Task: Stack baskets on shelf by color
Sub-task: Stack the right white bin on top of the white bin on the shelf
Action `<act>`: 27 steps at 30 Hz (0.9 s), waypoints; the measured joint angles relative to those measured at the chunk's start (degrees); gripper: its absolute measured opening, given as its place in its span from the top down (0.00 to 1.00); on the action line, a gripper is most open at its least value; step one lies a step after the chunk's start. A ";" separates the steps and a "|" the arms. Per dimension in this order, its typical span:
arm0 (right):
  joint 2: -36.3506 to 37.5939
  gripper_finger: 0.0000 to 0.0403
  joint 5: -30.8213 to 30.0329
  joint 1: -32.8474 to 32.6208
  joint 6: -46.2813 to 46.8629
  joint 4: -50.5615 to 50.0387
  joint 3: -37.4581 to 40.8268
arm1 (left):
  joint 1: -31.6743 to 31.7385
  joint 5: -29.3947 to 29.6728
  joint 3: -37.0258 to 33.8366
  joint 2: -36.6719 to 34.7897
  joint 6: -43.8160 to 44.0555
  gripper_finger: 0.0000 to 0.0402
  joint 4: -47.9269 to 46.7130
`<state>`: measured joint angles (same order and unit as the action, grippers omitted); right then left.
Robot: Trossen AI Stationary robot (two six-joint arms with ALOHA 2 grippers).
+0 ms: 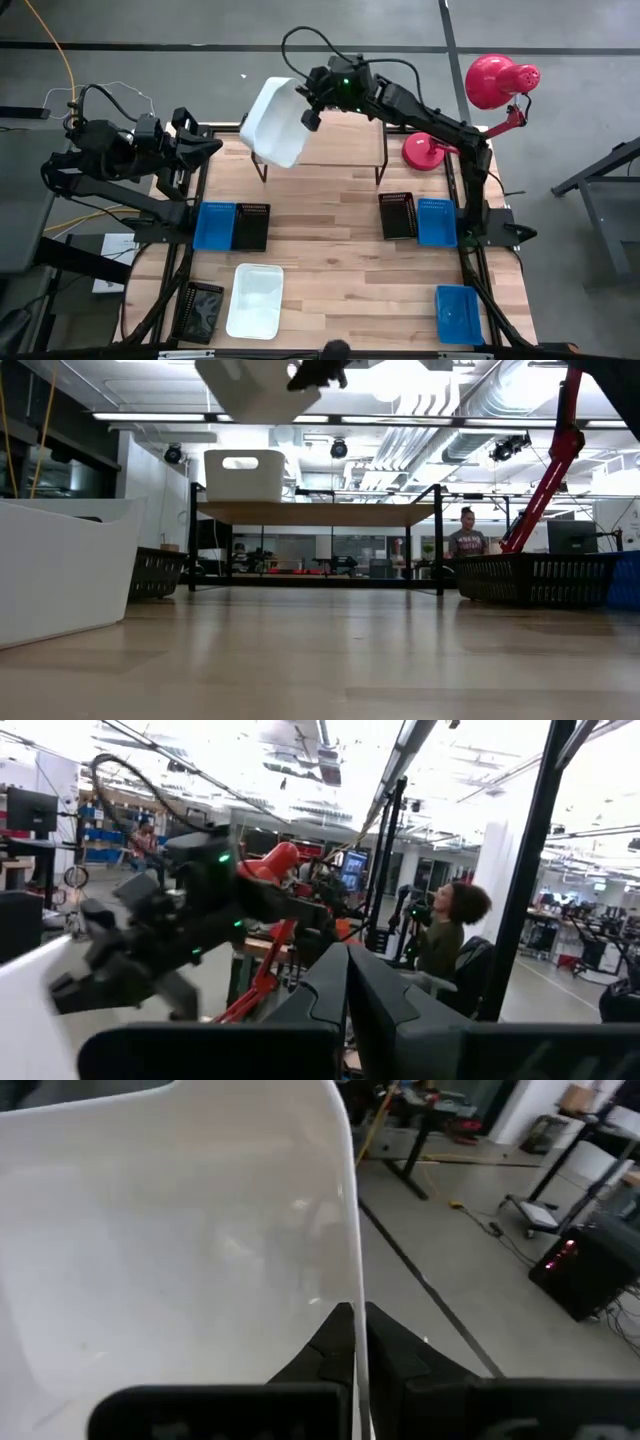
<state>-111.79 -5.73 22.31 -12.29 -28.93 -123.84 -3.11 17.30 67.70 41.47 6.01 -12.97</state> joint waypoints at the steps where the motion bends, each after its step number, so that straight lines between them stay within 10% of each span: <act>1: 0.00 1.00 -0.01 0.46 0.57 1.49 1.17 | 0.00 0.03 0.00 0.02 0.30 1.00 0.00; 27: 0.07 0.99 0.74 3.83 -2.33 6.07 9.86 | 0.02 5.03 0.00 1.18 1.32 1.00 0.00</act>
<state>-111.72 -4.98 26.14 -14.62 -22.86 -113.97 -3.09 22.33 67.70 42.65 7.33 -12.97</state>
